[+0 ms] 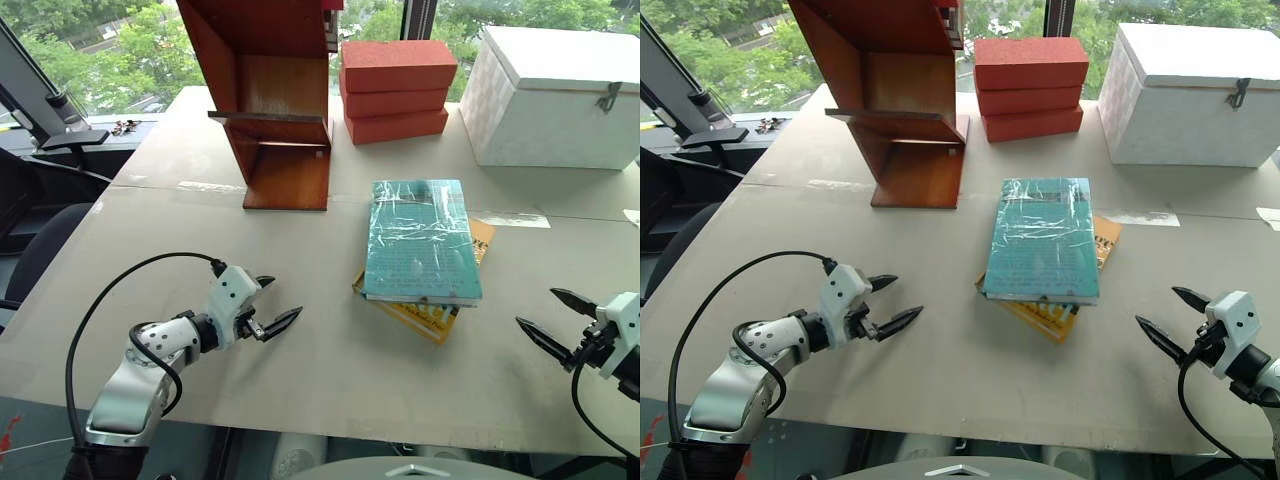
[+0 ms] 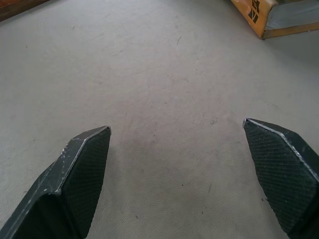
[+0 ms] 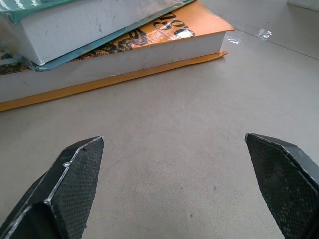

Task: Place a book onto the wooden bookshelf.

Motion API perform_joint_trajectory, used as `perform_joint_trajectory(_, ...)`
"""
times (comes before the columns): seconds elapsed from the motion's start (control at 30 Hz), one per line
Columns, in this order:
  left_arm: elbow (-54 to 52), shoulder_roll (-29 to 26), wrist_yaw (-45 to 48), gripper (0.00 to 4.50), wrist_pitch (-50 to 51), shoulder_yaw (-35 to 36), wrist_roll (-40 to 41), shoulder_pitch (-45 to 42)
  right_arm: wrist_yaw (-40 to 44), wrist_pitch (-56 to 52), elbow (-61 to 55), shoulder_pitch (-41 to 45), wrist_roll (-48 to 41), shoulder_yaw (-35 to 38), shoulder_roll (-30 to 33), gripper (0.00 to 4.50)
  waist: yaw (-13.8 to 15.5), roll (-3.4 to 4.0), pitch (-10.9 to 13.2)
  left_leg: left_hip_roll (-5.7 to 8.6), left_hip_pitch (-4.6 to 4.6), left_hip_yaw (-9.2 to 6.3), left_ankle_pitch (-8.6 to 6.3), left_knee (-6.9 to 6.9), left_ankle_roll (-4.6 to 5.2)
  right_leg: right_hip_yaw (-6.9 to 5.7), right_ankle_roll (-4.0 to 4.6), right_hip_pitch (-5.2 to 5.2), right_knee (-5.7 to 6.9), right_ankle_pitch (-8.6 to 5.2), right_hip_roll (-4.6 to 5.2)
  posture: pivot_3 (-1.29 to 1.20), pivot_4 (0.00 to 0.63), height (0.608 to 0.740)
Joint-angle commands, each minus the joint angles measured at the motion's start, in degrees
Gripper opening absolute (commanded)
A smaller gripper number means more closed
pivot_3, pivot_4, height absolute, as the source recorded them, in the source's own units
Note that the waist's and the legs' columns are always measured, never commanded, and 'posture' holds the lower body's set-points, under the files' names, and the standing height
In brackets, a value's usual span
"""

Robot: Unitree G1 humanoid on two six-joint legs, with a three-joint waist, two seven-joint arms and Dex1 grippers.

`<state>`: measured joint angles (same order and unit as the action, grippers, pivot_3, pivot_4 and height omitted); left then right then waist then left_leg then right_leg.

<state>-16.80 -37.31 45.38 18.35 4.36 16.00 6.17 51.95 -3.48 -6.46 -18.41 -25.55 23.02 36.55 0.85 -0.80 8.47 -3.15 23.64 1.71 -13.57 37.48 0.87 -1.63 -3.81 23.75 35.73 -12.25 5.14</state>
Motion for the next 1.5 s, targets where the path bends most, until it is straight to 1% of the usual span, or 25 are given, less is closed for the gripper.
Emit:
perform_joint_trajectory(0.03,-0.7,-0.2,-0.2,4.38,-1.7,1.7,0.6,-1.5,1.0,1.7,0.2,0.3,-0.5,1.6,0.7,4.5,0.0,0.0,0.0,0.0,0.0,0.0,0.0,0.0,0.0,0.0,0.0,0.0,0.0,0.0,0.0,0.0,0.15,0.74)
perform_joint_trajectory(0.13,0.5,0.9,-1.2,4.38,-1.6,1.7,0.8,-3.2,1.3,2.1,1.1,0.6,-0.4,1.3,0.6,4.5,0.1,-0.01,0.0,0.0,0.0,-0.01,0.0,0.0,0.0,-0.01,0.0,0.0,0.01,0.0,0.0,0.0,0.15,0.74)
perform_joint_trajectory(0.3,1.1,1.3,-1.1,4.38,-1.9,1.4,0.7,-3.7,1.5,2.2,1.2,0.9,-0.5,1.4,0.6,4.5,-0.1,-0.01,0.0,0.0,0.0,0.01,0.0,0.0,0.0,0.04,0.05,0.0,0.01,0.03,-0.03,0.0,0.15,0.74)
perform_joint_trajectory(0.77,1.8,1.6,-0.5,4.38,-2.1,0.7,0.8,-4.4,1.6,1.4,1.2,1.4,-1.1,2.1,1.2,4.5,0.0,-0.01,0.0,0.0,-0.01,0.01,0.0,0.01,0.0,0.06,0.09,-0.01,0.03,0.06,-0.06,0.0,0.15,0.74)
perform_joint_trajectory(1.0,2.0,0.7,1.2,4.38,-2.2,1.5,1.8,-5.1,0.2,-0.5,1.0,3.7,-1.7,2.2,1.8,4.5,0.0,-0.01,0.0,0.0,-0.02,0.01,0.0,0.02,0.0,0.06,0.08,-0.01,0.04,0.05,-0.07,0.0,0.15,0.74)
perform_joint_trajectory(1.1,1.0,-1.4,5.5,4.5,-0.2,2.8,5.9,-7.0,-3.4,-4.1,1.8,10.0,-2.0,1.4,2.0,3.8,-0.2,-0.03,0.1,0.0,-0.05,0.03,0.0,0.03,0.0,0.1,0.09,0.0,0.09,0.06,-0.08,0.0,0.15,0.74)
perform_joint_trajectory(1.13,0.9,-2.1,6.6,4.5,0.1,3.0,6.7,-7.6,-4.1,-4.9,2.3,11.9,-1.7,0.9,2.1,3.38,-0.3,-0.04,0.1,0.0,-0.05,0.03,0.01,0.05,0.0,0.13,0.07,0.01,0.1,0.07,-0.09,0.0,0.15,0.74)
perform_joint_trajectory(1.2,1.2,-3.9,9.0,4.5,0.2,2.9,7.6,-9.0,-5.3,-5.3,4.8,16.9,0.4,-1.1,2.2,2.38,-0.2,-0.03,0.1,0.0,-0.1,-0.04,0.01,0.09,0.0,0.14,0.11,0.0,0.12,0.1,-0.16,0.0,0.15,0.74)
perform_joint_trajectory(1.23,1.5,-5.4,10.7,4.5,-0.2,2.4,7.3,-9.8,-5.8,-5.4,6.7,19.9,1.6,-2.5,2.2,1.79,-0.2,-0.03,0.1,0.0,-0.12,-0.09,0.01,0.09,0.01,0.14,0.12,-0.01,0.13,0.1,-0.2,0.0,0.15,0.74)
perform_joint_trajectory(1.27,1.8,-7.1,12.6,4.5,-1.1,2.0,6.8,-10.8,-6.0,-5.5,8.6,23.1,2.6,-4.0,2.0,1.44,-0.3,-0.08,0.1,0.0,-0.12,-0.12,0.01,0.09,0.01,0.14,0.13,-0.01,0.13,0.1,-0.22,0.0,0.15,0.74)
perform_joint_trajectory(1.33,2.5,-9.0,15.1,4.5,-1.6,2.1,7.1,-13.1,-5.8,-5.5,11.9,28.3,4.2,-6.9,1.5,0.43,-0.2,-0.05,0.2,0.0,-0.05,-0.18,0.01,0.09,0.0,0.15,0.24,0.05,0.13,0.16,-0.28,0.0,0.15,0.74)
perform_joint_trajectory(1.37,3.0,-9.6,16.1,4.5,-1.7,2.1,7.5,-14.3,-5.6,-5.2,13.3,30.4,4.8,-8.1,1.1,0.05,-0.2,-0.04,0.2,0.0,-0.05,-0.18,0.01,0.09,0.0,0.16,0.35,0.06,0.13,0.23,-0.28,0.0,0.15,0.74)
perform_joint_trajectory(1.5,5.6,-10.4,19.0,4.5,-1.8,2.5,8.6,-18.5,-3.6,-4.3,17.2,35.8,5.6,-11.6,-0.3,0.05,0.0,-0.02,0.2,0.03,0.06,-0.22,0.01,0.08,0.0,0.14,0.37,0.07,0.11,0.24,-0.28,0.0,0.15,0.74)
